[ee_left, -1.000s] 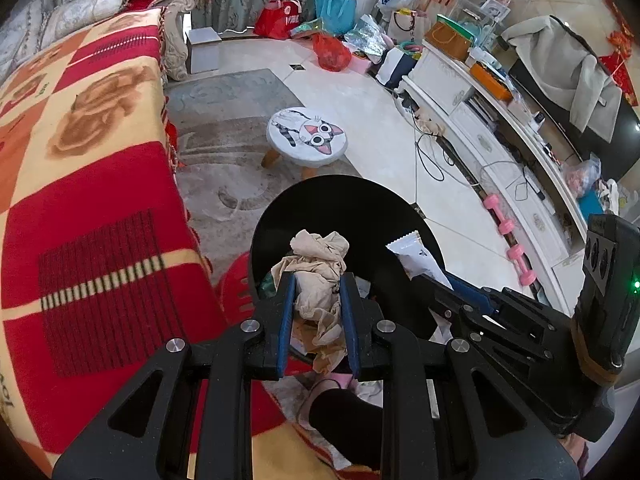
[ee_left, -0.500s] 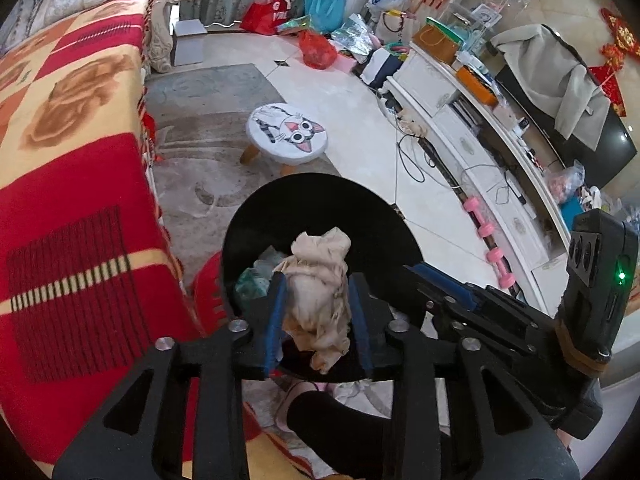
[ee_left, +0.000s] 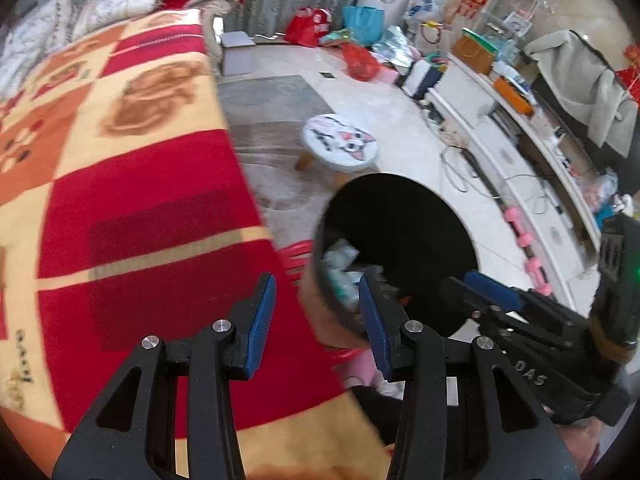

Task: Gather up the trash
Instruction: 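Open both tools over the black bin to drop tissue and wrapper, then move both open tools back over the blanket, then grasp the green snack packet with the left tool while the right tool grasps the small beige tissue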

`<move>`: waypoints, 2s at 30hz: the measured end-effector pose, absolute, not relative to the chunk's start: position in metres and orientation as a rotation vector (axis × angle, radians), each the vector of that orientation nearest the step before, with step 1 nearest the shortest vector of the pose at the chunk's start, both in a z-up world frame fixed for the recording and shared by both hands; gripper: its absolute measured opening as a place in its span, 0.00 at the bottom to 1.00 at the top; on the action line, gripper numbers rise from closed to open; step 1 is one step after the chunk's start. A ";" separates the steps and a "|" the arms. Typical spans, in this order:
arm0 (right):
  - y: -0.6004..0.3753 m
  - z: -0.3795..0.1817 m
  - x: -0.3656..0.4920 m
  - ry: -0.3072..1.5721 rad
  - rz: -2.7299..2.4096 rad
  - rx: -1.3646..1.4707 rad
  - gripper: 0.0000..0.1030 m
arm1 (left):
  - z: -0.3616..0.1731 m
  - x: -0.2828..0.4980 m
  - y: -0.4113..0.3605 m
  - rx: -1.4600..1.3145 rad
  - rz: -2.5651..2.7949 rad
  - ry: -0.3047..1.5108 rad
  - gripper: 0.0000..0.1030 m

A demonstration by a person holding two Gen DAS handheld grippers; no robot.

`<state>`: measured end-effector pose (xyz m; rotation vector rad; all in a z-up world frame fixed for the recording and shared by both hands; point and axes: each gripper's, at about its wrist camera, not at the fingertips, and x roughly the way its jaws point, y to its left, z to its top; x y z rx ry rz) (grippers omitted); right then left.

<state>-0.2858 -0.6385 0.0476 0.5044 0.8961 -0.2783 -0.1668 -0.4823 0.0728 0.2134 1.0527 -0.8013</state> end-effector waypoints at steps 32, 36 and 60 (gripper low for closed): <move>-0.359 0.054 -0.176 1.015 0.296 0.228 0.57 | 0.050 -0.074 -0.121 0.061 -0.189 1.119 0.40; -0.335 0.052 -0.164 1.027 0.345 0.197 0.57 | 0.029 -0.053 -0.084 0.070 -0.077 1.150 0.40; -0.263 0.023 -0.119 0.990 0.478 0.043 0.23 | 0.031 0.029 -0.112 -0.124 -0.328 1.151 0.40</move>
